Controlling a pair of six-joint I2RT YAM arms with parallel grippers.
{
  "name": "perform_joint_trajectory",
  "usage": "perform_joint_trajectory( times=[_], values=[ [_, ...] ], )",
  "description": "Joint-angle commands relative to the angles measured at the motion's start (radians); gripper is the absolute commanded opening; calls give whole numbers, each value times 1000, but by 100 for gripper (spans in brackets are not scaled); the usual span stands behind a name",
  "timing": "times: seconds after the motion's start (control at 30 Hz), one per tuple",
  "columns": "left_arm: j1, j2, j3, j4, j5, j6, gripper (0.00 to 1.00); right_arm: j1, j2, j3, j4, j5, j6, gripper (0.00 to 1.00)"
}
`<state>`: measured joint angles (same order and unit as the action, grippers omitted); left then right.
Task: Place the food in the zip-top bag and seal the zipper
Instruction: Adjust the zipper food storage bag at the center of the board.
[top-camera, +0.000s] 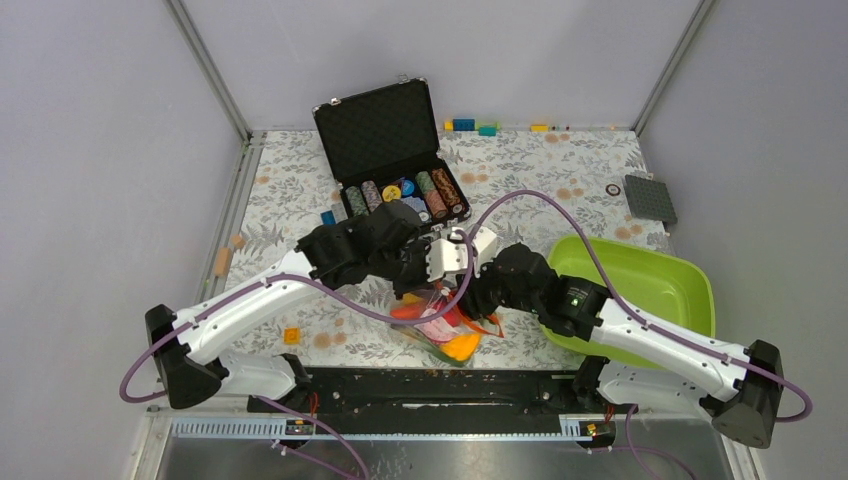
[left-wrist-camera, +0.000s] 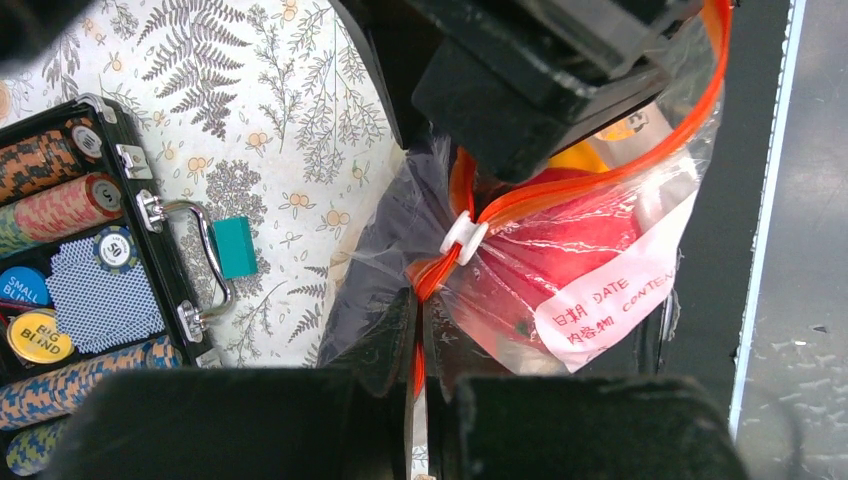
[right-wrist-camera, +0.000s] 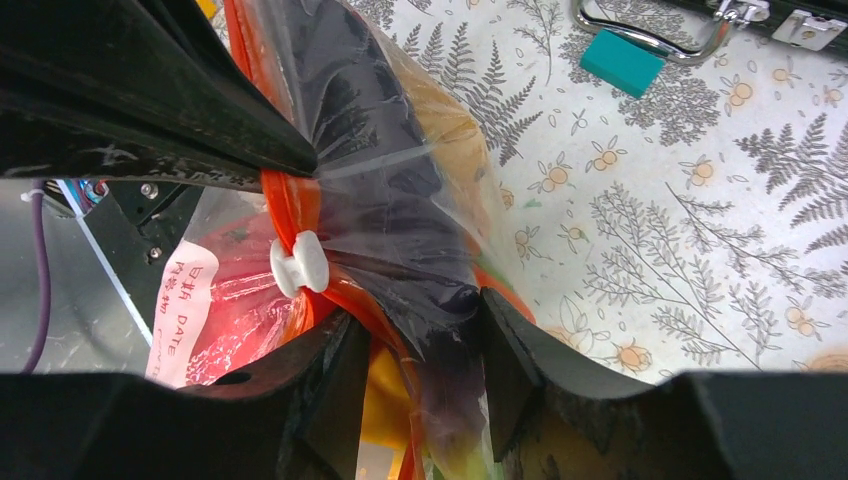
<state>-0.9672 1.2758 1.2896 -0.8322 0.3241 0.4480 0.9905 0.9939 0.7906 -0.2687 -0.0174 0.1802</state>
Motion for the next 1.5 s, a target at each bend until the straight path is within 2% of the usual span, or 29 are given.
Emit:
perform_joint_trajectory(
  times=[0.0,0.07,0.17,0.33,0.47,0.6,0.67,0.83,1.0,1.1,1.2,1.27,1.4,1.47],
  values=[
    [0,-55,37,19,153,-11,0,-4,76,-75,26,40,38,29],
    [5,-60,33,22,160,-20,0,-4,93,-103,38,55,60,27],
    [11,-72,26,29,161,-27,0,-4,124,-142,52,89,77,33],
    [14,-95,8,57,143,-48,0,-5,155,-151,59,136,97,36],
    [15,-109,-20,109,67,-83,0,-4,64,-95,7,96,52,52],
    [16,-146,-71,225,-73,-146,0,-4,-102,-65,-22,58,0,74],
    [15,-160,-90,276,-119,-165,0,-4,-183,-68,-23,50,-6,79],
    [16,-162,-93,305,-133,-175,0,-4,-337,-70,-26,83,-38,84],
    [15,-136,-95,326,-110,-212,0,-4,-380,-62,14,116,-114,88],
    [16,-103,-90,334,-121,-263,0,-4,-364,-48,37,32,-119,88],
    [16,-86,-72,316,-99,-290,0,-4,-322,-64,78,-199,-170,82],
    [16,-92,-82,321,-90,-289,0,-4,-292,-80,124,-285,-245,82],
    [16,-93,-79,314,-134,-297,0,-4,-225,-78,198,-215,-325,84],
    [16,-105,-88,303,-95,-273,0,-4,-192,-64,192,-168,-361,83]
  ],
)
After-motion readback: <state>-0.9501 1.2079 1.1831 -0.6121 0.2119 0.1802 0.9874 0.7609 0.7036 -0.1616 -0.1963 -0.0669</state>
